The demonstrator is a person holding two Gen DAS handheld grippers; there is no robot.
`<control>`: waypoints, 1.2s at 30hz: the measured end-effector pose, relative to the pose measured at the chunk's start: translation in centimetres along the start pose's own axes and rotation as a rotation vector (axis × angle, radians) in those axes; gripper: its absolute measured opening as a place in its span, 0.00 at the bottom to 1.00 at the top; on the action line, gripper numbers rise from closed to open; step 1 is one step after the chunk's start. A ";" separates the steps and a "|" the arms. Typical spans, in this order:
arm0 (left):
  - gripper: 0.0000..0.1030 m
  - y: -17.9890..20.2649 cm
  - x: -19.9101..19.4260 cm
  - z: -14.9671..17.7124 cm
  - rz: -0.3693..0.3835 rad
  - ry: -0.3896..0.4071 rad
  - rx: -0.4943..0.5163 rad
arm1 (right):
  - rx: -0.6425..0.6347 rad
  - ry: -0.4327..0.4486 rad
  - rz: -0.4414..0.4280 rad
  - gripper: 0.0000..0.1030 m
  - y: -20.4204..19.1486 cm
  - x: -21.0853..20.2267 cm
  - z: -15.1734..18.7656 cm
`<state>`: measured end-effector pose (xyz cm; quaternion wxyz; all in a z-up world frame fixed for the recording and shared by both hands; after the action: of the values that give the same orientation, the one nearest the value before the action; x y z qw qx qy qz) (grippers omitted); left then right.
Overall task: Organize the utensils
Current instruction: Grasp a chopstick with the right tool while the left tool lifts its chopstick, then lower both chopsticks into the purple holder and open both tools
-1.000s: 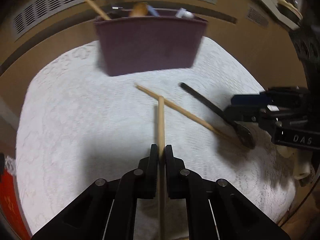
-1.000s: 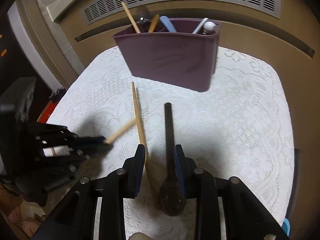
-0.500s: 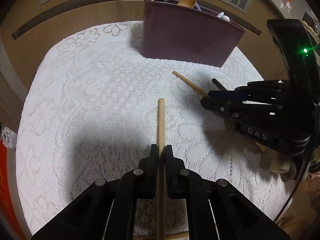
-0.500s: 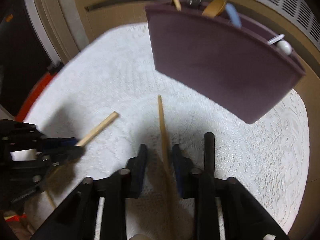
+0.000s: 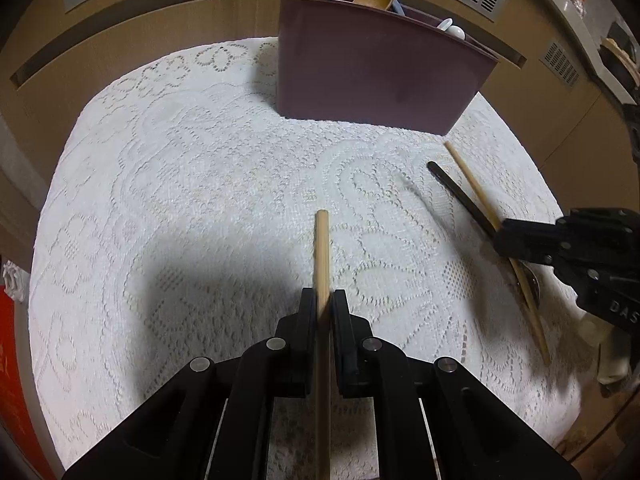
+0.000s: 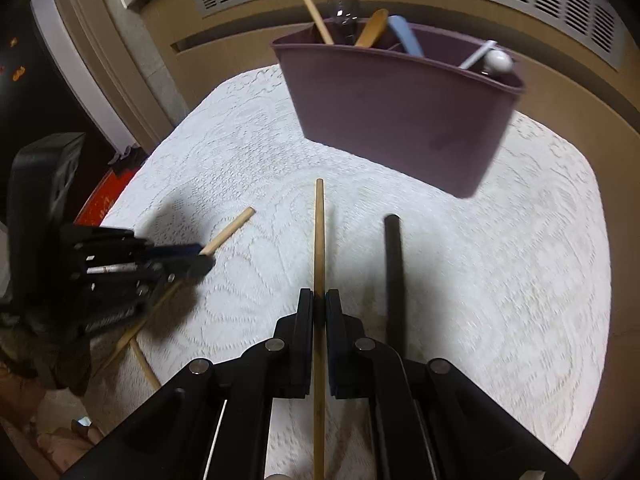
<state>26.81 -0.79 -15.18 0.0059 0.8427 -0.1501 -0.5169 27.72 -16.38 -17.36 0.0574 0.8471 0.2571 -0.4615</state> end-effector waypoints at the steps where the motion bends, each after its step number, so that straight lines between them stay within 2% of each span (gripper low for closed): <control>1: 0.09 0.0 0.1 -0.2 0.008 -0.002 0.002 | 0.009 0.006 -0.002 0.06 0.2 -0.3 0.2; 5: 0.09 0.4 0.7 -1.1 0.022 0.012 0.034 | 0.041 0.036 -0.013 0.06 1.0 -1.3 0.5; 10: 0.07 1.3 0.7 -1.4 -0.031 0.049 0.053 | 0.077 0.076 -0.026 0.06 1.4 -2.4 0.8; 13: 0.07 2.0 -1.2 -1.4 -0.003 0.109 0.044 | 0.096 0.094 -0.028 0.06 1.7 -3.1 1.0; 21: 0.07 3.1 -12.2 -3.7 0.060 0.415 0.021 | 0.102 0.221 -0.034 0.06 1.0 -8.2 0.7; 26: 0.07 3.4 -17.4 -7.4 0.100 0.568 0.018 | 0.067 0.337 -0.024 0.06 0.3 -12.4 -1.2; 29: 0.07 4.0 -20.2 -10.7 0.103 0.669 0.049 | 0.047 0.418 -0.006 0.06 0.0 -15.1 -4.0; 36: 0.07 5.5 -24.9 -18.5 0.130 0.903 0.079 | 0.005 0.693 0.038 0.06 0.6 -23.2 -12.1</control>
<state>31.14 -2.26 16.00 0.0709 0.9721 -0.2046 -0.0904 26.85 -21.68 8.25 -0.0267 0.9582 0.2446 -0.1461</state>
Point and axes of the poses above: each gripper's, at about its wrist camera, not at the fingertips, and x roughly the way its jaws point, y to its right, z to its underside, the point moved 2 cm from there along x, roughly the way its jaws point, and after that the axes turned 2 degrees about -z, right-handed, at the moved point
